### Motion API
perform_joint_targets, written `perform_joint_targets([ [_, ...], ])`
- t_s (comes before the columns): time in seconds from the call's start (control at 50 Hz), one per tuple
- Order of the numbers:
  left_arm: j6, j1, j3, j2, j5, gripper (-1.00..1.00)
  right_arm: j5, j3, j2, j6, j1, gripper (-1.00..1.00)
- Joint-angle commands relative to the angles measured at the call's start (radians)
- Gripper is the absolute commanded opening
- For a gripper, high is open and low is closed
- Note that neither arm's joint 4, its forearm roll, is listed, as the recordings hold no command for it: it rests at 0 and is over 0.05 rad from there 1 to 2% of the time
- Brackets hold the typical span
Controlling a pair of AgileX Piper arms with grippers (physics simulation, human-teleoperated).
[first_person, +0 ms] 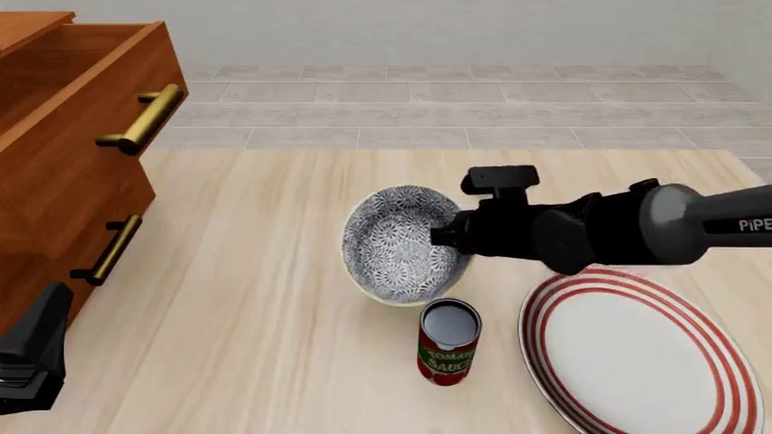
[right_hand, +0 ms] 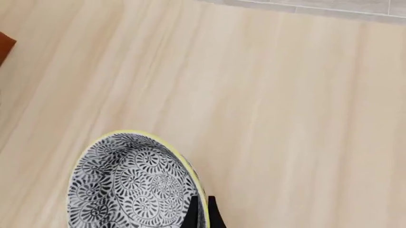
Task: Put the bowl on the plate.
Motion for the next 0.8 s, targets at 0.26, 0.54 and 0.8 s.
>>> perform_joint_targets([
  [0.26,0.000,0.000,0.000,0.000,0.000,1.00,0.075,-0.057,-0.088,-0.053,-0.032,-1.00],
  [0.54,0.000,0.000,0.000,0.000,0.000,1.00,0.115,-0.037,-0.173,-0.083,-0.081,-1.00],
  [0.8,0.000,0.000,0.000,0.000,0.000,1.00,0.125,0.042,-0.283,-0.092,-0.147,-1.00],
])
